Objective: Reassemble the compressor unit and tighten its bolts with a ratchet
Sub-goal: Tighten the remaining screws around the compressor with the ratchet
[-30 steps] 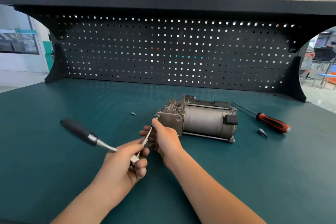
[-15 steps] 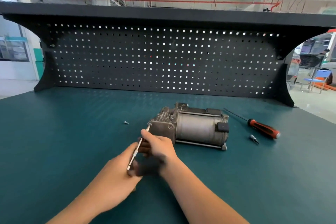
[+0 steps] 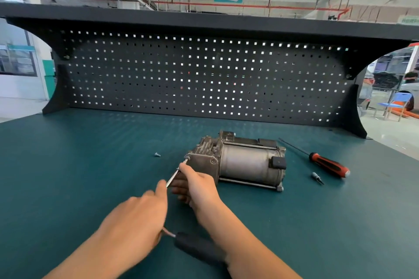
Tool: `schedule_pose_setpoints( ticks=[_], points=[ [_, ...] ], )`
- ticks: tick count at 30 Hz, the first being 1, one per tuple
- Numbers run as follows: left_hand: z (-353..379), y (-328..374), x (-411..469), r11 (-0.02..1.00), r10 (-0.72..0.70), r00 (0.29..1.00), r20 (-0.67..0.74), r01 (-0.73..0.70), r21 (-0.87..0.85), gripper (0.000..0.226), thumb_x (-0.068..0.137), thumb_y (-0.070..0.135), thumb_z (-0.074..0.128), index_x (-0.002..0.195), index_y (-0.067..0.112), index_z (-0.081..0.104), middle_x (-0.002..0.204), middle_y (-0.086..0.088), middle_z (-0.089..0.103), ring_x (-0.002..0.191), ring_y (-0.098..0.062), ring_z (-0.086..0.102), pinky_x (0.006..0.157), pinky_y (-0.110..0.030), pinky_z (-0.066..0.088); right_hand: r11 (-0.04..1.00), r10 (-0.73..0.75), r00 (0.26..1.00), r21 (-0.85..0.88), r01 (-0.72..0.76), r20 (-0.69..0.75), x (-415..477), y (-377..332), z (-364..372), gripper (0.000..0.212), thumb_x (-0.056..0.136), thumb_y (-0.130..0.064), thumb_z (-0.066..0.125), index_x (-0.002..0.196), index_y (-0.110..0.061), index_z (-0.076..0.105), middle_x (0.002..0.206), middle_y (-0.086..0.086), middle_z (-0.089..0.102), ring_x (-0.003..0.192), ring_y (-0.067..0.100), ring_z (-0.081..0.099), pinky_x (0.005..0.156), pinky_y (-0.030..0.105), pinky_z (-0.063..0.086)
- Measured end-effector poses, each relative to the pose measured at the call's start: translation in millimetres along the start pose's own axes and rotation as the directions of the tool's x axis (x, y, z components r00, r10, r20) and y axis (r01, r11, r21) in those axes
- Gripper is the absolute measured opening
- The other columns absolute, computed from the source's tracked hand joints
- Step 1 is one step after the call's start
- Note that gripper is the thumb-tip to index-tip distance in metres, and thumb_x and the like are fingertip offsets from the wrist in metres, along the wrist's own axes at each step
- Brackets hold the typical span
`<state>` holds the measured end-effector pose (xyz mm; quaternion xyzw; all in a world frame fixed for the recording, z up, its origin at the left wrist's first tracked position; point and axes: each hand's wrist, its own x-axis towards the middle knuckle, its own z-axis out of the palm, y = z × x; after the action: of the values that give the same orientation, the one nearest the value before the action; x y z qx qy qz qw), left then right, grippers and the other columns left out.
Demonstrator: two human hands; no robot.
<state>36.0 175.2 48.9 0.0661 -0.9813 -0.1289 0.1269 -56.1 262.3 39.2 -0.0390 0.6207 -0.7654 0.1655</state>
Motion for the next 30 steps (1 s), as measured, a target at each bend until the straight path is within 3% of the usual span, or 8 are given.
schedule_pose_setpoints(
  ticks=[4, 7, 10, 14, 19, 22, 26, 30],
  points=[
    [2, 7, 1, 0.950, 0.131, 0.991, -0.029, -0.117, 0.290, 0.052, 0.094, 0.030, 0.042, 0.137, 0.015, 0.017, 0.110, 0.000, 0.055, 0.101, -0.022, 0.059, 0.069, -0.029, 0.039, 0.999, -0.049, 0.999, -0.009, 0.049, 0.018, -1, 3, -3, 0.028, 0.087, -0.030, 0.063, 0.063, -0.015, 0.059, 0.052, -0.006, 0.062, 0.048, 0.006, 0.056, 0.049, 0.018, 0.038],
    [3, 2, 1, 0.952, 0.031, 1.000, 0.002, -0.028, -0.304, 0.026, 0.092, 0.035, 0.047, 0.117, 0.028, 0.042, 0.079, 0.006, 0.059, 0.071, -0.011, 0.059, 0.062, -0.027, 0.045, 0.999, -0.052, 0.998, -0.003, 0.052, 0.028, 0, 3, -3, 0.026, 0.088, -0.025, 0.061, 0.065, -0.014, 0.061, 0.054, -0.006, 0.066, 0.049, 0.004, 0.059, 0.052, 0.019, 0.037],
    [-1, 9, -6, 0.122, -0.112, 0.937, 0.330, 0.342, -0.932, 0.011, 0.093, 0.017, 0.053, 0.092, 0.012, 0.063, 0.064, -0.004, 0.063, 0.043, -0.009, 0.054, 0.045, -0.024, 0.050, 0.999, -0.027, 0.999, 0.042, 0.026, 0.029, 0, 2, -3, 0.025, 0.089, -0.024, 0.059, 0.068, -0.011, 0.062, 0.056, -0.002, 0.067, 0.051, 0.009, 0.059, 0.062, 0.025, 0.039],
    [-7, 2, -2, -0.683, -0.052, 0.851, 0.522, 0.351, -0.640, 0.019, 0.090, 0.010, 0.049, 0.103, -0.002, 0.055, 0.059, -0.009, 0.062, 0.036, -0.008, 0.053, 0.038, -0.017, 0.048, 0.999, -0.024, 0.999, 0.035, 0.022, 0.045, -1, 0, -2, 0.025, 0.090, -0.027, 0.056, 0.070, -0.013, 0.063, 0.062, -0.003, 0.069, 0.050, 0.006, 0.059, 0.062, 0.025, 0.037],
    [-7, 7, -2, 0.207, -0.177, 0.935, 0.307, 0.340, -0.917, 0.031, 0.091, 0.000, 0.045, 0.110, 0.016, 0.062, 0.056, 0.000, 0.058, 0.036, -0.010, 0.044, 0.036, -0.020, 0.041, 0.999, -0.022, 0.998, 0.043, 0.020, 0.054, 0, 1, -2, 0.028, 0.094, -0.026, 0.050, 0.073, -0.011, 0.063, 0.059, -0.001, 0.065, 0.050, 0.009, 0.059, 0.059, 0.024, 0.039],
    [-4, 5, 2, 0.987, 0.021, 0.999, 0.029, -0.016, -0.159, 0.053, 0.092, 0.019, 0.041, 0.142, 0.025, 0.024, 0.081, 0.004, 0.055, 0.080, -0.021, 0.061, 0.064, -0.032, 0.046, 0.999, -0.045, 0.999, 0.019, 0.045, 0.012, 2, 2, 1, 0.029, 0.093, -0.026, 0.051, 0.069, -0.011, 0.059, 0.051, -0.003, 0.061, 0.044, 0.007, 0.056, 0.049, 0.018, 0.041],
    [-8, 18, 4, 0.885, 0.213, 0.977, 0.001, -0.193, 0.423, 0.072, 0.091, 0.018, 0.046, 0.147, 0.010, 0.001, 0.117, -0.005, 0.052, 0.105, -0.025, 0.058, 0.068, -0.029, 0.037, 0.995, -0.093, 0.995, 0.037, 0.093, 0.017, 1, 6, 0, 0.029, 0.087, -0.028, 0.063, 0.062, -0.013, 0.058, 0.048, -0.006, 0.060, 0.043, 0.006, 0.053, 0.051, 0.021, 0.037],
    [-5, 7, 3, 0.949, 0.051, 0.998, -0.026, -0.057, -0.311, 0.030, 0.092, 0.029, 0.048, 0.121, 0.030, 0.043, 0.080, 0.009, 0.065, 0.070, -0.010, 0.061, 0.061, -0.022, 0.046, 0.995, -0.067, 0.998, 0.071, 0.067, 0.000, 4, 5, -2, 0.027, 0.085, -0.023, 0.065, 0.061, -0.013, 0.057, 0.054, 0.000, 0.060, 0.051, 0.011, 0.053, 0.052, 0.022, 0.038]
  ],
)
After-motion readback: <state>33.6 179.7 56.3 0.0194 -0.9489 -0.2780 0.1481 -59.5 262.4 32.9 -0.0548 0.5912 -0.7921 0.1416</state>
